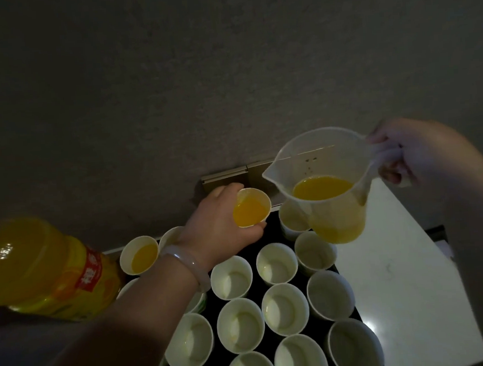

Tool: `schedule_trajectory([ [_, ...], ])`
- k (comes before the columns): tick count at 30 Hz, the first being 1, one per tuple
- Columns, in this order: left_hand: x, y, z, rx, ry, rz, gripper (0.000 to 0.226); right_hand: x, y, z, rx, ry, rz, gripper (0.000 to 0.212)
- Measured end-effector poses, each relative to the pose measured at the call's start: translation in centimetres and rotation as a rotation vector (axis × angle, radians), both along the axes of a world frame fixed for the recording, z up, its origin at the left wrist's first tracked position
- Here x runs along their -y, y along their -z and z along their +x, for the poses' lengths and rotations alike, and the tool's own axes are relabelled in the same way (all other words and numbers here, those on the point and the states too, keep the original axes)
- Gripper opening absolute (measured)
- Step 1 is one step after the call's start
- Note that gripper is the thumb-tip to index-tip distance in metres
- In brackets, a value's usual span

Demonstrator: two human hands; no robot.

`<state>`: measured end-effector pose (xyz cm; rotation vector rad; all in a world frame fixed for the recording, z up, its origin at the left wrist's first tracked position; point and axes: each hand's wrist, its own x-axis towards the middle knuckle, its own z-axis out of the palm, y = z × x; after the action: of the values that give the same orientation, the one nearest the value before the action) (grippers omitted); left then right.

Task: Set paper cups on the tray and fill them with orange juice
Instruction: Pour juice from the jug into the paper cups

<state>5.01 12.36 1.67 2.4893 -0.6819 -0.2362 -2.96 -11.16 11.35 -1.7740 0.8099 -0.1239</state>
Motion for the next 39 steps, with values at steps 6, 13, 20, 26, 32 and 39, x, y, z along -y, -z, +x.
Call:
schedule_trajectory([
  [6,1.0,0.9,0.4,-0.01,0.027,0.064,0.076,0.9,2.3,-1.0,0.236,0.188,0.147,0.024],
  [13,1.8,1.8,1.1,-0.069,0.044,0.086,0.073,1.7,3.9,-1.4,0.313,0.217,0.148,0.017],
  [20,2.5,3.1,1.4,-0.119,0.063,0.13,0.071,2.1,4.5,-1.2,0.32,0.217,0.113,0.019],
  [26,2.5,4.4,1.7,-0.116,0.109,0.234,0.072,2.5,4.5,-1.1,0.306,0.266,0.065,0.018],
  [32,2.8,4.5,1.8,-0.058,0.193,0.378,0.075,2.7,4.8,-1.6,0.31,0.25,0.032,0.021],
  [39,2.6,4.3,2.7,-0.142,0.236,0.422,0.086,2.2,4.8,-2.2,0.442,0.171,0.147,0.029],
])
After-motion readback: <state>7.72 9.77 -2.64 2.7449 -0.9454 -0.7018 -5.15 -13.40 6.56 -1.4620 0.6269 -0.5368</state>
